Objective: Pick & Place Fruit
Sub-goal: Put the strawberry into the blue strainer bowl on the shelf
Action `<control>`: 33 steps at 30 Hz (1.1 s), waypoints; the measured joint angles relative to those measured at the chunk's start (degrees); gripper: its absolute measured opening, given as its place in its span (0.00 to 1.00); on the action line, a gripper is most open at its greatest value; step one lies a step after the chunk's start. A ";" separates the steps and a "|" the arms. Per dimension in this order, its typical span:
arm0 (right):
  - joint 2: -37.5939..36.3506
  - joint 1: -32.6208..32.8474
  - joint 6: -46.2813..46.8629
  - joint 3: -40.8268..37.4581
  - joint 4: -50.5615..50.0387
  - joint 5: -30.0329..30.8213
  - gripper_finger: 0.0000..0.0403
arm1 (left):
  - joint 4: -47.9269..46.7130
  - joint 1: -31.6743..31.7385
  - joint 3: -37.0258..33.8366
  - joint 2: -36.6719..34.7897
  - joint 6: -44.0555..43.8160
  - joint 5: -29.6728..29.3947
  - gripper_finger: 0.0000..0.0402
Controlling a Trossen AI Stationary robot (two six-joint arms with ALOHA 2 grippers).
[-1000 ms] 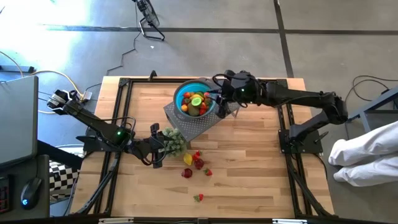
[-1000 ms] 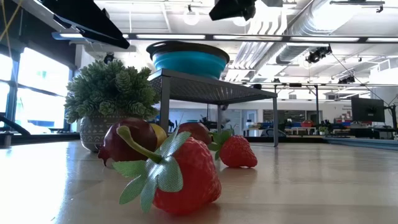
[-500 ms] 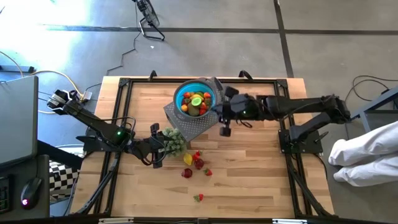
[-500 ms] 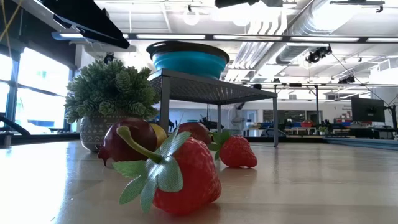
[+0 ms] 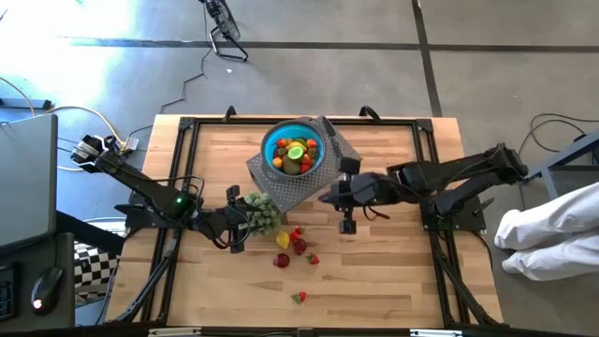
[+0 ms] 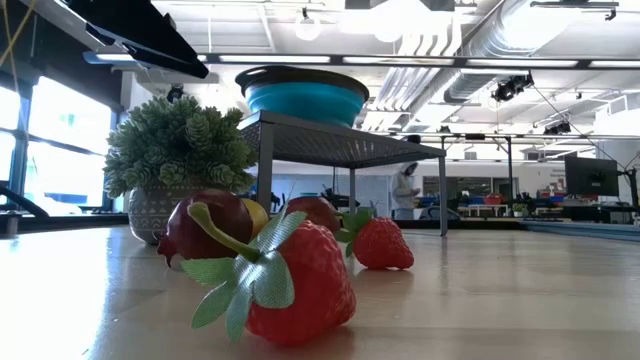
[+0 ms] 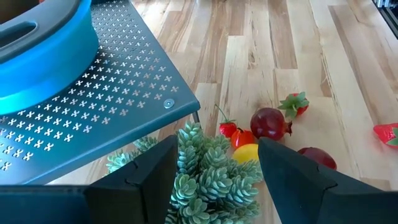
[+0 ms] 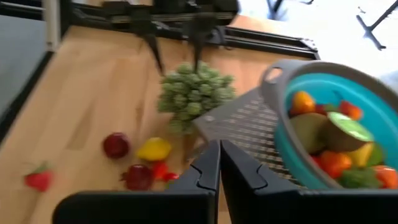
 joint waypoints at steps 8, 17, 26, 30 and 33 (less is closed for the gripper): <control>0.84 5.78 5.72 0.00 0.04 0.03 0.01 | 0.00 0.00 0.00 0.01 1.95 -0.02 0.54; 5.70 12.29 13.46 0.00 0.44 4.77 0.01 | -0.02 0.00 0.00 0.01 1.55 0.02 0.54; 12.48 16.57 20.52 -0.02 3.09 4.85 0.01 | -0.02 0.00 0.00 -0.01 1.55 0.13 0.54; 15.40 17.39 25.59 -0.02 3.13 4.70 0.01 | -0.03 0.00 0.00 0.01 1.55 0.14 0.54; 17.74 17.39 29.75 -0.04 3.02 4.66 0.01 | -0.02 0.00 0.00 0.01 1.55 0.15 0.54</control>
